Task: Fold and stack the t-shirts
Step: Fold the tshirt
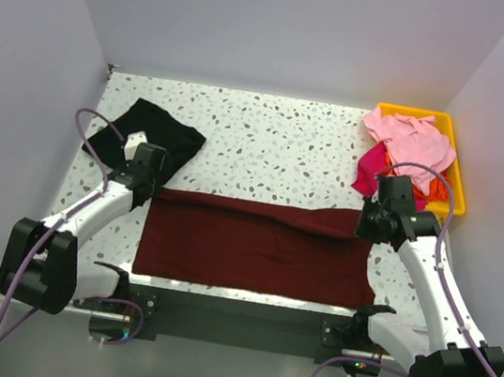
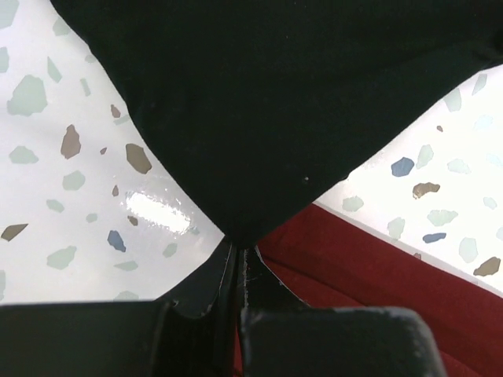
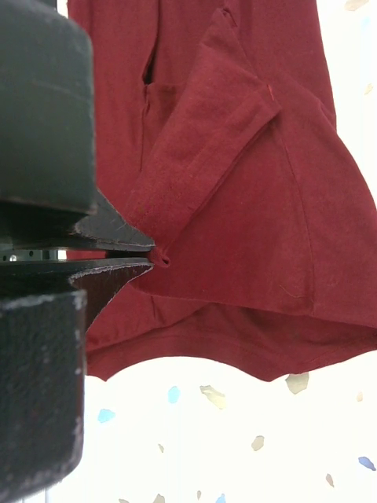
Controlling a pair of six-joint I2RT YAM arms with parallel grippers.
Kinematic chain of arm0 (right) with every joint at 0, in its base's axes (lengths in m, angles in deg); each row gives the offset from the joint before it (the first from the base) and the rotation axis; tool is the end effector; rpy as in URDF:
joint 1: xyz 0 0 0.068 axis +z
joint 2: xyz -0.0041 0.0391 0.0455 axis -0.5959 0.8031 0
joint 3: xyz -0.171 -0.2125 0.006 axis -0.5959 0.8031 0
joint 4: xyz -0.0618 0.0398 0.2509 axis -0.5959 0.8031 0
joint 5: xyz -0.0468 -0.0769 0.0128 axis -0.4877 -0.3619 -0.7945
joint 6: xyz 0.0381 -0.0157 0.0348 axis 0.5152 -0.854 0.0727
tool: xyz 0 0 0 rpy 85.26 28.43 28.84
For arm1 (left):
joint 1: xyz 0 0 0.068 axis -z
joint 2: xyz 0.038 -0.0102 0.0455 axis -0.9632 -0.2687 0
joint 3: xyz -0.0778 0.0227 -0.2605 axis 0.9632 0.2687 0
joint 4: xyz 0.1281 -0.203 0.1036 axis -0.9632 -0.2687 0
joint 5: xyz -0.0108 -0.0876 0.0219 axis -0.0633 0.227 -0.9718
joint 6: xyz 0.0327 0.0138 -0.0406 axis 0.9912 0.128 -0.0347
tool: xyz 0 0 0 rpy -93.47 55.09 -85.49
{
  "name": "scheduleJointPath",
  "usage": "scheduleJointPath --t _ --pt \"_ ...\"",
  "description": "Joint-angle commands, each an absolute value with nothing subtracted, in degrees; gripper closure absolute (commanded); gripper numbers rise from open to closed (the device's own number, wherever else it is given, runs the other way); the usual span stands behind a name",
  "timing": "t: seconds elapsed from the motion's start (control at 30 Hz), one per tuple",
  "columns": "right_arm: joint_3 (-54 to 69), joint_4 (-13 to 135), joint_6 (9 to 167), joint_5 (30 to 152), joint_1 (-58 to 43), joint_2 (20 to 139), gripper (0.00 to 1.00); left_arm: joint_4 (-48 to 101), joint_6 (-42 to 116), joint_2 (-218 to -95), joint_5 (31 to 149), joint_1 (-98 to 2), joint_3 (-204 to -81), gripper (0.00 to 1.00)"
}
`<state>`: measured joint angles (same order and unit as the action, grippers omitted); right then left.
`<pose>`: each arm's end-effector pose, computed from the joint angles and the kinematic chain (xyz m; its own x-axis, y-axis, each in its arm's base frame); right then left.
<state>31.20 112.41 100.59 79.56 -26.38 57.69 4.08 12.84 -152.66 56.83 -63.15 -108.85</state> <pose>0.1886 0.0317 0.2769 -0.8416 0.1834 -0.5080 0.1408 0.9826 0.1214 0.2378 -0.0322 0.1948 -0.6016 -0.4182 -0.6806 -0.5117 0.8560 -0.0736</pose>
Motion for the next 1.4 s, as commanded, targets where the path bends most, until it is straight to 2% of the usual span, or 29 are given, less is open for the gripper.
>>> scheduleJointPath --t 0.0,0.43,0.83,0.87,0.93,0.97,1.0,1.03,1.07,1.13,1.23,1.37 --pt "30.79 114.52 101.36 78.12 -26.11 56.28 1.0 2.34 11.69 -149.85 55.96 -63.43 -108.58 1.0" --pt "30.34 116.19 101.89 76.54 -26.2 55.75 1.0 -2.5 9.32 -143.17 56.23 -61.23 -104.63 1.0" --pt "30.52 116.98 102.24 76.19 -25.85 55.39 1.0 -5.22 7.04 -141.84 56.14 -60.44 -103.4 1.0" --pt "30.52 117.16 102.24 76.19 -25.76 55.48 1.0 -5.4 6.78 -142.11 56.23 -60.35 -103.48 0.97" --pt "30.35 117.42 102.33 76.01 -25.59 55.4 1.0 -6.1 6.42 -142.11 56.75 -60.0 -103.48 0.82" --pt "30.26 117.6 102.5 75.92 -25.59 55.31 0.95 -6.89 5.9 -141.85 57.1 -59.74 -103.48 0.62" --pt "30.17 117.77 102.5 75.83 -25.59 55.22 0.88 -7.33 5.46 -141.5 57.28 -59.39 -103.48 0.52" --pt "30.17 117.77 102.59 75.75 -25.59 55.05 0.7 -7.59 5.02 -140.8 57.37 -58.95 -103.57 0.42" --pt "30.17 117.6 102.59 75.57 -25.5 54.7 0.6 -7.86 4.75 -140.36 57.8 -58.77 -103.49 0.33" --pt "30.08 117.51 102.68 75.57 -25.5 54.69 0.45 -8.21 4.66 -139.48 58.25 -58.77 -103.66 0.28" --pt "29.99 117.25 102.5 75.75 -25.5 54.87 0.41 -8.39 5.1 -139.65 58.95 -58.68 -105.15 0.2" --pt "29.99 116.54 102.24 76.45 -25.5 55.22 0.39 -6.29 7.73 -142.19 56.85 -58.95 -109.01 0.15"
